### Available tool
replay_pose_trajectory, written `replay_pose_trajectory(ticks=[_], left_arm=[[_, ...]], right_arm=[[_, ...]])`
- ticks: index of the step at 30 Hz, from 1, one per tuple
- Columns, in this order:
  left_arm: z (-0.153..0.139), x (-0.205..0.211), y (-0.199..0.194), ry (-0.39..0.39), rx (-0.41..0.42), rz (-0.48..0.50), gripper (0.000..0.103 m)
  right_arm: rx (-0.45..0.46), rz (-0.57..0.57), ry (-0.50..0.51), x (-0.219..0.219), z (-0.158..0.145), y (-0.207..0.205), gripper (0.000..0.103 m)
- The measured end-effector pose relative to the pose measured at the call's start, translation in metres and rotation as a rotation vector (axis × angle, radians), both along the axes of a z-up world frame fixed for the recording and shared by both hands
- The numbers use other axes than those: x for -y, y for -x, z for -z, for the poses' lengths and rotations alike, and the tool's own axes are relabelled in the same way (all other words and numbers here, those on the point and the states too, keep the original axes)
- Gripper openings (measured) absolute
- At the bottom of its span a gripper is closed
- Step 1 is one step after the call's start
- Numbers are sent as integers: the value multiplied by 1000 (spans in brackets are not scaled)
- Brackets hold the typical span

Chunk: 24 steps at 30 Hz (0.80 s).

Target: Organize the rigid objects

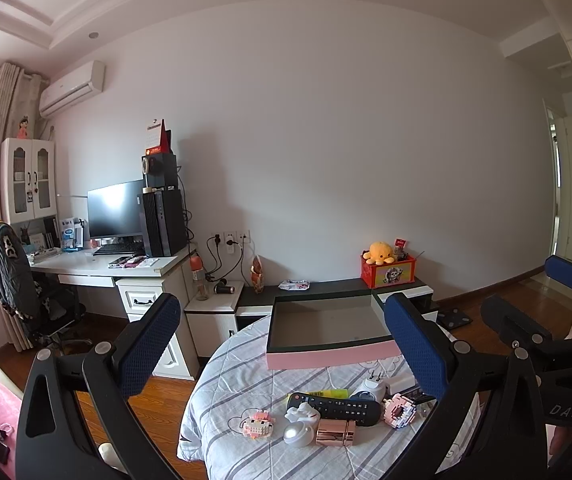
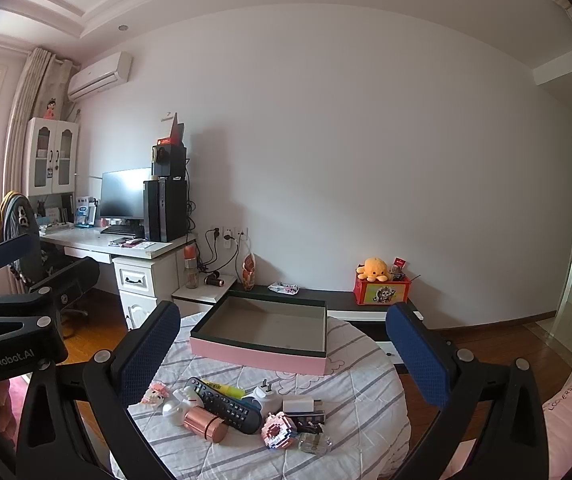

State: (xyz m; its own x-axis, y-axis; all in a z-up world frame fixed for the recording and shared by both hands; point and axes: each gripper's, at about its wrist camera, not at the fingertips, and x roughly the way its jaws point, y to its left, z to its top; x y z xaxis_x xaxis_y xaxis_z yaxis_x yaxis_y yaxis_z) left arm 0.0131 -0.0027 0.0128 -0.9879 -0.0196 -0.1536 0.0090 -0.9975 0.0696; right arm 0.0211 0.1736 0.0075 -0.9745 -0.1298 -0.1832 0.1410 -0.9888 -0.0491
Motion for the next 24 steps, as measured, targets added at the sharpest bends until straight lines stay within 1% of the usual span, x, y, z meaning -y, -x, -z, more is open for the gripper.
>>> replay_pose_trajectory(ticks=[12, 24], left_arm=[[-3, 5, -11, 7, -10, -2, 103], [-4, 4, -9, 2, -15, -1, 103]], right_arm=[[-22, -6, -2, 3, -5, -10, 103], [-44, -8, 0, 5, -10, -11, 103]])
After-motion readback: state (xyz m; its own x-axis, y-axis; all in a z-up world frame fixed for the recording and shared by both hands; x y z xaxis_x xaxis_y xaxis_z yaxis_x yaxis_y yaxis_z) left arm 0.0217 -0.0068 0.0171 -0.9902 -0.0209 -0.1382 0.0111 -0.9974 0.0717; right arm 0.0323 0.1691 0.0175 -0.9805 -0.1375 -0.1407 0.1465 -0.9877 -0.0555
